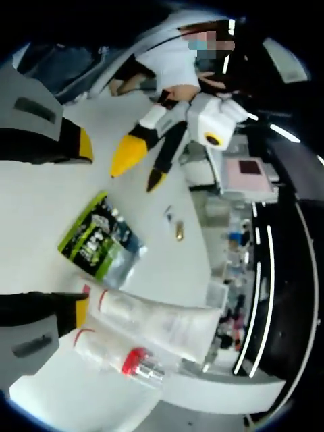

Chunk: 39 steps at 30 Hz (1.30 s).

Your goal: Arrange the skincare products in the storage area until every visible bottle or jar stands upright without overlapping.

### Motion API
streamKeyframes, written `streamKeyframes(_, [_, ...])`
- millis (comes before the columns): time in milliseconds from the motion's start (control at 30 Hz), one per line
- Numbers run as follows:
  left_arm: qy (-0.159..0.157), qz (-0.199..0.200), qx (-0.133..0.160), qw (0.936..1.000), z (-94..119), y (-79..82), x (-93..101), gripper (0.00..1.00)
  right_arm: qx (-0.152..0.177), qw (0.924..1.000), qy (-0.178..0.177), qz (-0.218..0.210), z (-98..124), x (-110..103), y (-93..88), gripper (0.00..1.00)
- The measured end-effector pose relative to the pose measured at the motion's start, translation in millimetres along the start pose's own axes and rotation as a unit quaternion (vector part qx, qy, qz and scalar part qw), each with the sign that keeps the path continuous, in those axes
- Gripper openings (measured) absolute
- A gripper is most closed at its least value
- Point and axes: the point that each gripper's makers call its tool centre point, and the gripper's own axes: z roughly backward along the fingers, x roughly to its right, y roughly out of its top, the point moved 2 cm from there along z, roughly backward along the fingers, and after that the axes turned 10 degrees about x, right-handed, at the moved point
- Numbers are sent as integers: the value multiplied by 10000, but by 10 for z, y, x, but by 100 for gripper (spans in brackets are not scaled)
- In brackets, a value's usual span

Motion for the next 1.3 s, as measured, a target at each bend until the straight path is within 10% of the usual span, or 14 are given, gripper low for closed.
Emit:
streamKeyframes(567, [-26, -266, 133, 9996, 371, 170, 99, 85, 97, 9995, -214, -210, 194, 117, 152, 99])
streamKeyframes(1300, [489, -135, 249, 9984, 840, 195, -114, 95, 35, 9993, -321, -178, 289, 280, 241, 100])
